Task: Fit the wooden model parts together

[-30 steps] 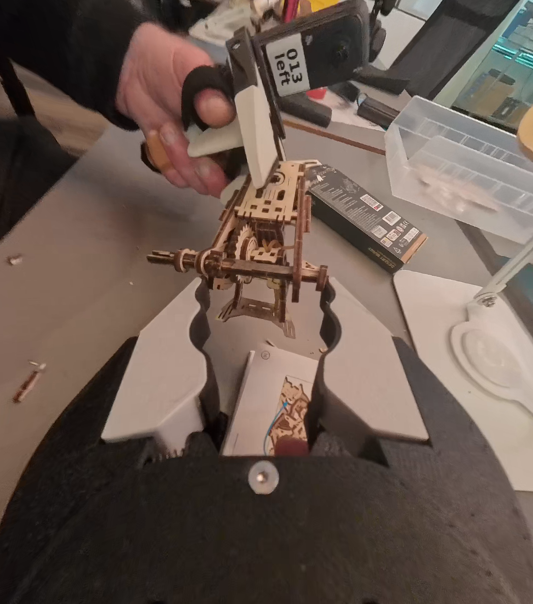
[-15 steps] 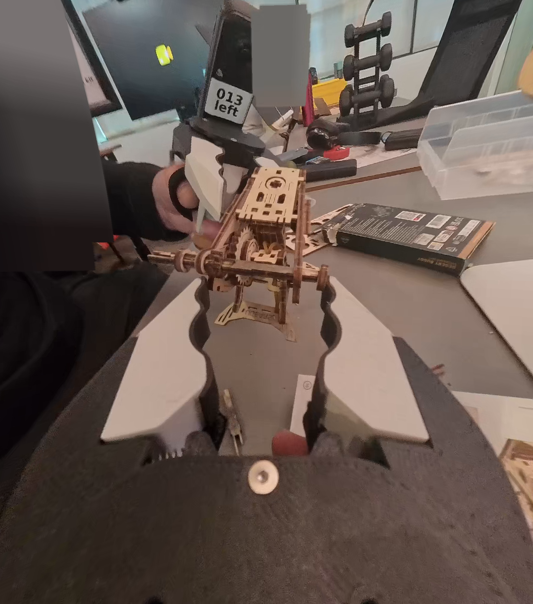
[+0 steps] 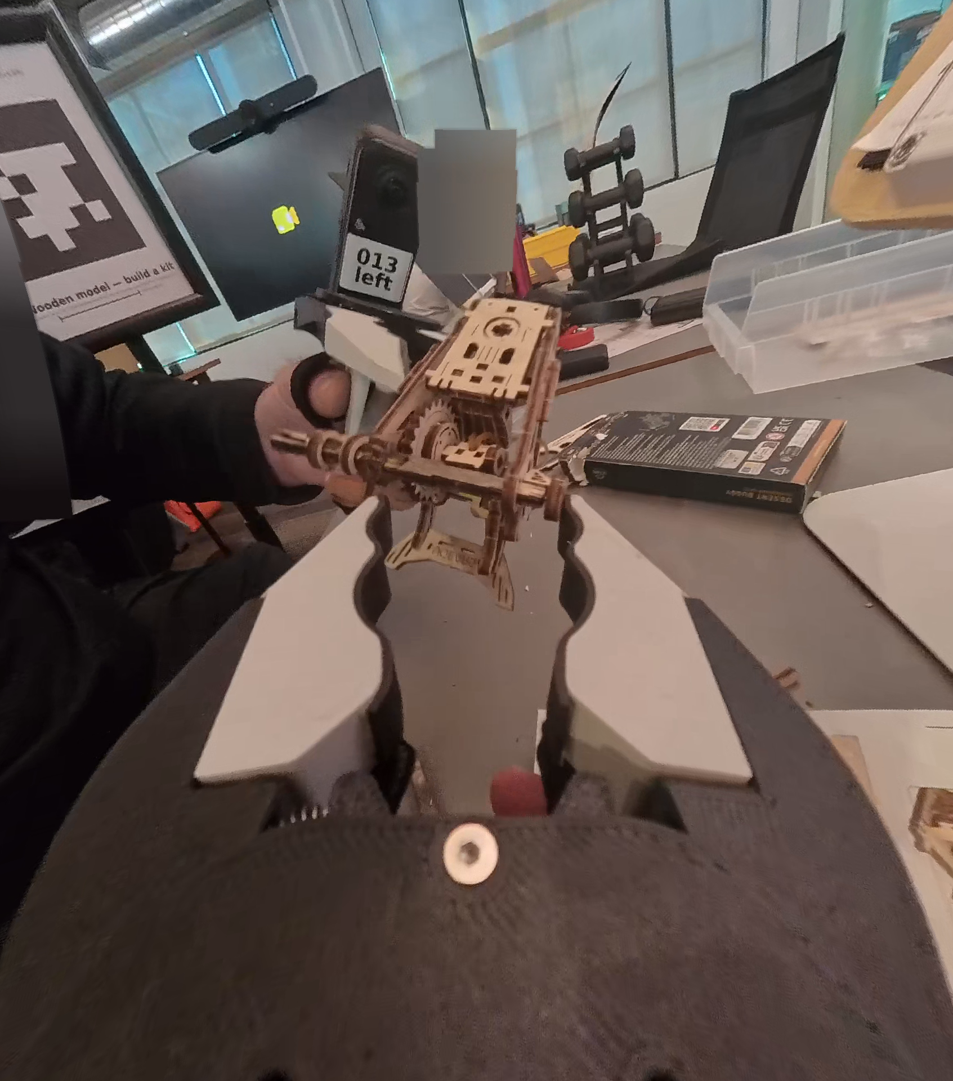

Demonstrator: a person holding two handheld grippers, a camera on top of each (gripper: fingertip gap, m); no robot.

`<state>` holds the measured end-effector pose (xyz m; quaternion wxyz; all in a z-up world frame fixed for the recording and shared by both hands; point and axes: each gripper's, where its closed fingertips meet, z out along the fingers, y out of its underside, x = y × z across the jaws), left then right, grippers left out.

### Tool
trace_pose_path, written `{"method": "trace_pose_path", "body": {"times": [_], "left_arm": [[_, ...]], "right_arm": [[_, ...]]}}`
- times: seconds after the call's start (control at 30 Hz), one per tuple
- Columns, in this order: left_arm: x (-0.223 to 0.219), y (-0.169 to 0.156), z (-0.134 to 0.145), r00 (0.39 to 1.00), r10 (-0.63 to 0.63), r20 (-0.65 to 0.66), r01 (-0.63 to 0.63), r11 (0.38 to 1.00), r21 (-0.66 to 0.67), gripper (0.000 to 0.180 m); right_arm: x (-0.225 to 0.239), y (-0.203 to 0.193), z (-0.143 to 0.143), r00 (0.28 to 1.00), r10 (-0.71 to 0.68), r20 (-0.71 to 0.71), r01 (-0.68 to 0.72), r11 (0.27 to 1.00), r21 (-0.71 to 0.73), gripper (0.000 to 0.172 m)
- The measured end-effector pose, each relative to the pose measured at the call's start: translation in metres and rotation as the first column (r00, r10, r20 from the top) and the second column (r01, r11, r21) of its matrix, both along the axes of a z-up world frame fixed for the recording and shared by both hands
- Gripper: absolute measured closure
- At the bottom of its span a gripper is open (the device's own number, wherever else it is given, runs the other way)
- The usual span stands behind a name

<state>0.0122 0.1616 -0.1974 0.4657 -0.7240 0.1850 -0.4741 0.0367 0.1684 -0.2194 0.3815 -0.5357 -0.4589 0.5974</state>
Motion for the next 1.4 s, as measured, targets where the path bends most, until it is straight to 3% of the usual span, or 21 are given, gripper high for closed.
{"method": "trace_pose_path", "body": {"times": [0.17,0.23,0.43,0.6,0.8,1.0,1.27,1.4], "left_arm": [[-0.008,0.006,0.0,0.998,0.055,0.004,-0.055,0.998,0.039,0.142],[-0.012,0.006,0.005,0.996,0.065,0.054,-0.068,0.996,0.054,0.14],[-0.013,0.001,0.011,0.986,0.1,0.131,-0.109,0.992,0.061,0.146],[-0.021,0.004,-0.003,0.949,0.207,0.237,-0.207,0.978,-0.022,0.153],[-0.028,-0.001,-0.042,0.918,0.314,0.244,-0.277,0.945,-0.174,0.151],[-0.044,-0.006,-0.068,0.9,0.387,0.201,-0.326,0.903,-0.28,0.139],[-0.061,-0.03,-0.087,0.875,0.481,0.057,-0.454,0.855,-0.251,0.123],[-0.059,-0.049,-0.091,0.847,0.51,-0.147,-0.525,0.847,-0.085,0.111]], "right_arm": [[0.002,0.006,0.009,0.989,-0.147,-0.002,0.145,0.972,0.183,0.126],[0.003,0.007,0.015,0.974,-0.227,-0.029,0.225,0.927,0.299,0.138],[0.003,0.002,0.026,0.935,-0.34,-0.103,0.348,0.821,0.453,0.14],[-0.002,-0.002,0.024,0.922,-0.375,-0.099,0.379,0.816,0.437,0.14],[-0.011,0.004,-0.008,0.92,-0.388,0.059,0.352,0.883,0.311,0.154],[-0.019,0.002,-0.036,0.916,-0.355,0.185,0.308,0.921,0.238,0.17],[-0.027,-0.004,-0.061,0.914,-0.295,0.279,0.282,0.956,0.087,0.172],[-0.025,0.001,-0.061,0.901,-0.326,0.286,0.326,0.944,0.048,0.172]]}}
